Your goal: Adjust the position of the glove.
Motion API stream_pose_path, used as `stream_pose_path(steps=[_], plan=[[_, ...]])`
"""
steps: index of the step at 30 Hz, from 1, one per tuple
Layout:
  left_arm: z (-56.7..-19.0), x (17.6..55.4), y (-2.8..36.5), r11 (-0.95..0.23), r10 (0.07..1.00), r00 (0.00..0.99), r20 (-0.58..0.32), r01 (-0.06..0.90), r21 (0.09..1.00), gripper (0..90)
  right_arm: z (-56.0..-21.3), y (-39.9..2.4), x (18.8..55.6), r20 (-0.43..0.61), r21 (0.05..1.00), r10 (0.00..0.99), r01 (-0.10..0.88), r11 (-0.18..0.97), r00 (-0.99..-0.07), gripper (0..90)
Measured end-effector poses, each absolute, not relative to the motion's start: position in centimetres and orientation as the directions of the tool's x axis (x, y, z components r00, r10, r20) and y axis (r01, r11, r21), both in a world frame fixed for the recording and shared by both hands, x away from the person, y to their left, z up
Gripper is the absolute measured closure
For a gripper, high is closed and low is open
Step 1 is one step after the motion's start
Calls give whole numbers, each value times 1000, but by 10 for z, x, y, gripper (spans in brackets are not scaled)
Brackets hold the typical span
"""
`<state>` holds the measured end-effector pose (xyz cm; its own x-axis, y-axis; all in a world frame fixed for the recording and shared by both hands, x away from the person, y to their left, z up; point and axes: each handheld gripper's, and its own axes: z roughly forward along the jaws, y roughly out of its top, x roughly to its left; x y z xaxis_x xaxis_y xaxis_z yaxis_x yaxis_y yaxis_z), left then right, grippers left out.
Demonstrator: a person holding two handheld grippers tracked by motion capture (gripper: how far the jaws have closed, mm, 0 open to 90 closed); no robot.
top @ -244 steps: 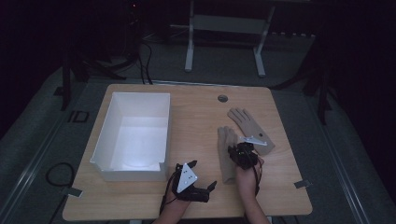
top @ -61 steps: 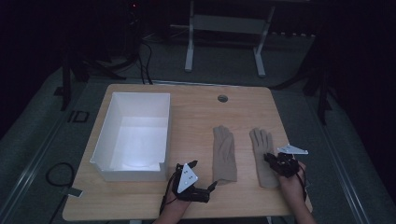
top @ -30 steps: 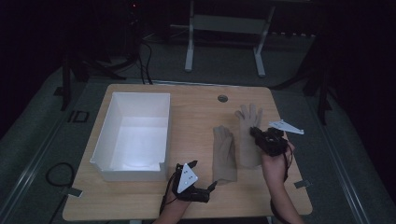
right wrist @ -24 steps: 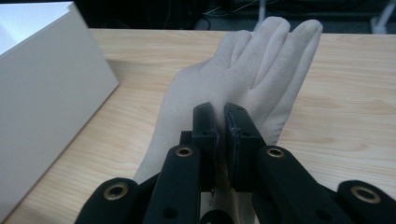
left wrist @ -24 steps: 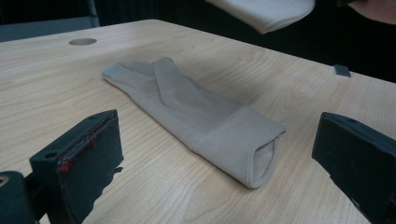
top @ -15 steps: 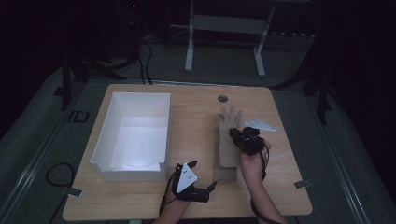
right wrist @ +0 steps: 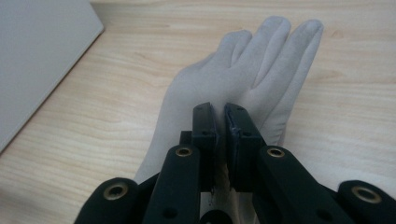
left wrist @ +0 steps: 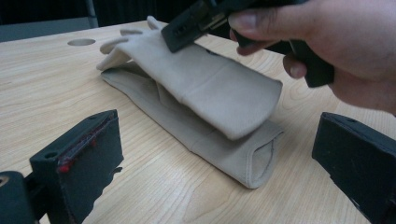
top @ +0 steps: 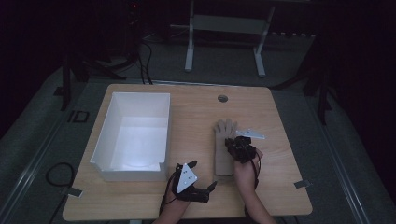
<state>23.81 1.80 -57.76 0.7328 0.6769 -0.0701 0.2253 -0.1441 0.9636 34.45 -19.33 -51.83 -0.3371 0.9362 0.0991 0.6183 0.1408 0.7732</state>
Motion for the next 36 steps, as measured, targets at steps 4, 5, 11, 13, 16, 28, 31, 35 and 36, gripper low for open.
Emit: stream_pose_path(steps=[4, 5, 11, 13, 16, 28, 31, 35, 36], plan=[[-578, 238, 18, -144, 677, 732, -71, 226, 963, 20, -526, -193, 344, 109, 759, 935, 636, 142, -338, 830], [-578, 238, 18, -144, 677, 732, -71, 226, 963, 20, -527, -194, 343, 106, 757, 936, 637, 143, -337, 830], [-578, 238, 18, -146, 677, 733, -69, 225, 963, 20, -537, -194, 340, 120, 746, 934, 651, 140, -337, 809], [-578, 238, 18, -145, 677, 733, -69, 225, 963, 20, -539, -194, 340, 124, 744, 933, 654, 138, -338, 798], [-578, 238, 18, -146, 677, 733, -68, 224, 964, 20, -542, -193, 339, 127, 745, 933, 653, 134, -337, 779], [-578, 239, 17, -141, 655, 752, -72, 215, 966, 20, -522, -202, 339, 110, 783, 906, 597, 175, -410, 545], [-578, 239, 17, -134, 663, 745, -75, 216, 967, 20, -515, -209, 340, 114, 804, 875, 561, 197, -470, 462], [-578, 240, 17, -143, 653, 754, -77, 221, 965, 20, -509, -221, 342, 105, 815, 847, 533, 227, -522, 304], [-577, 241, 17, -148, 645, 760, -78, 225, 963, 20, -509, -225, 343, 110, 817, 840, 530, 228, -532, 275]])
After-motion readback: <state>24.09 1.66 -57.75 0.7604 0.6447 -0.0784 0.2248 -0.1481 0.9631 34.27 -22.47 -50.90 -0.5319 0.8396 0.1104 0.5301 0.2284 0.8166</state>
